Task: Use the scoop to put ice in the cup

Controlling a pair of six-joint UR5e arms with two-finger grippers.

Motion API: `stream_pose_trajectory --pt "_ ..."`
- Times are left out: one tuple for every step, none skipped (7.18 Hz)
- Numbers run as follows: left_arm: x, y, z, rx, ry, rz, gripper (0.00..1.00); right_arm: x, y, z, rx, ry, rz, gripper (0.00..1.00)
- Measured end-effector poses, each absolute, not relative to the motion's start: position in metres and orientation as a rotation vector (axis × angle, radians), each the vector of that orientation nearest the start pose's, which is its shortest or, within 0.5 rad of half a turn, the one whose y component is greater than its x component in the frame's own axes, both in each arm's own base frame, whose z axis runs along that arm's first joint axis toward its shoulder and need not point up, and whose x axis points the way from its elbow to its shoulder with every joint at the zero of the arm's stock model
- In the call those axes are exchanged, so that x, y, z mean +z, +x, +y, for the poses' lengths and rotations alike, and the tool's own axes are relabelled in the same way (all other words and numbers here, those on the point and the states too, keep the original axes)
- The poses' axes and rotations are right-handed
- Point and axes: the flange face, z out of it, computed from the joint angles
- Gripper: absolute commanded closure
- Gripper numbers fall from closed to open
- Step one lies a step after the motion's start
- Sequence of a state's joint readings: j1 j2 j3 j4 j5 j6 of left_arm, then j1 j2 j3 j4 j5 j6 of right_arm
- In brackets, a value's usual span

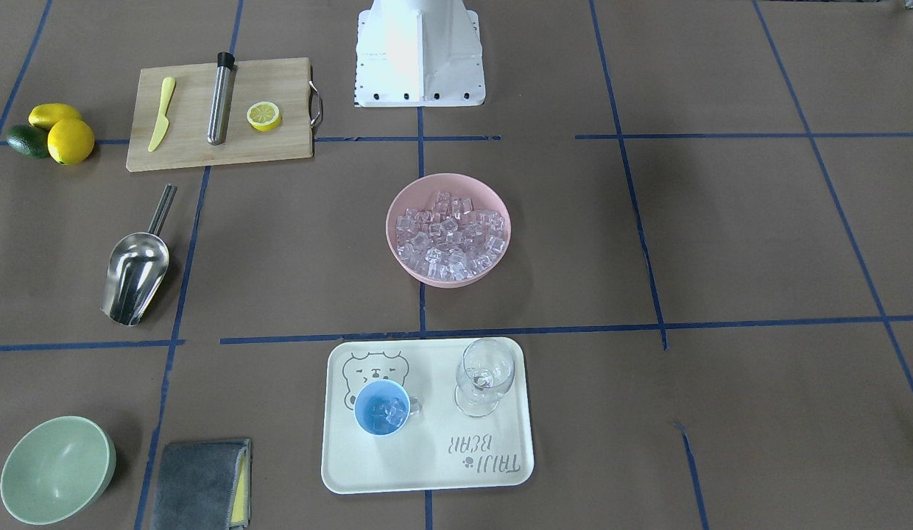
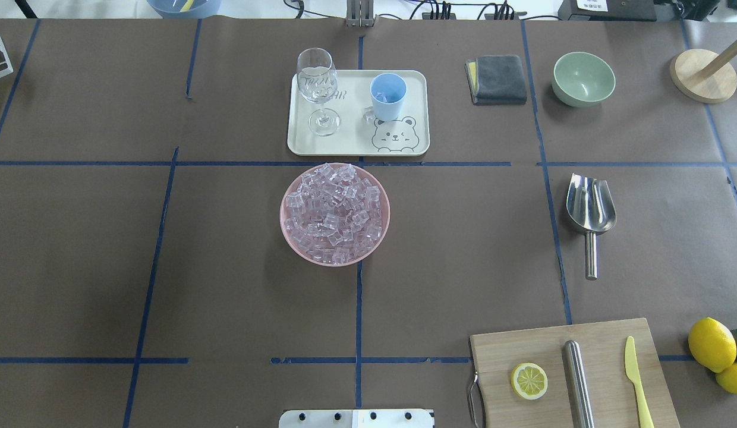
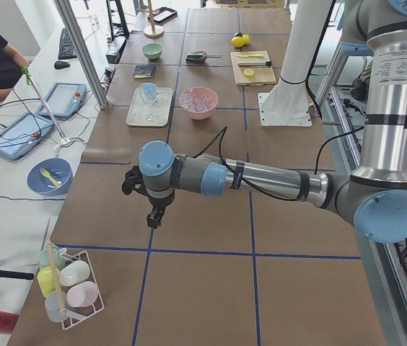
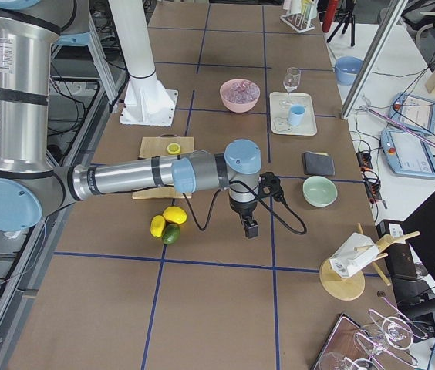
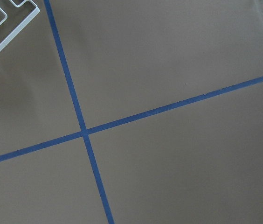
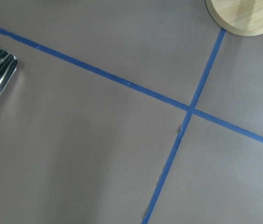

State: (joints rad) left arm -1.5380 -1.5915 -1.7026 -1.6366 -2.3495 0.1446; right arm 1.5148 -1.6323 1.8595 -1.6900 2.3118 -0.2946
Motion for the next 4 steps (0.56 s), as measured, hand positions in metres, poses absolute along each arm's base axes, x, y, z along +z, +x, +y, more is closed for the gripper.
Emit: stream_pose_trajectory --pt "0.579 -0.052 -0.515 0.249 0.251 0.685 0.0 0.555 0.048 -0.473 -0.415 0.156 -0.732 0.0" --pt "0.586 -0.054 -0.514 0.242 0.23 0.659 0.0 0.555 0.051 -0.473 -0.427 0.133 -0.738 0.0" --pt "0.593 -0.054 -0.509 0.226 0.183 0.668 0.0 0.558 0.052 -0.473 -0.425 0.118 -0.741 0.0" --pt "0.598 -0.054 -0.504 0.196 0.103 0.695 0.0 0.563 0.052 -0.473 -0.419 0.106 -0.742 0.0"
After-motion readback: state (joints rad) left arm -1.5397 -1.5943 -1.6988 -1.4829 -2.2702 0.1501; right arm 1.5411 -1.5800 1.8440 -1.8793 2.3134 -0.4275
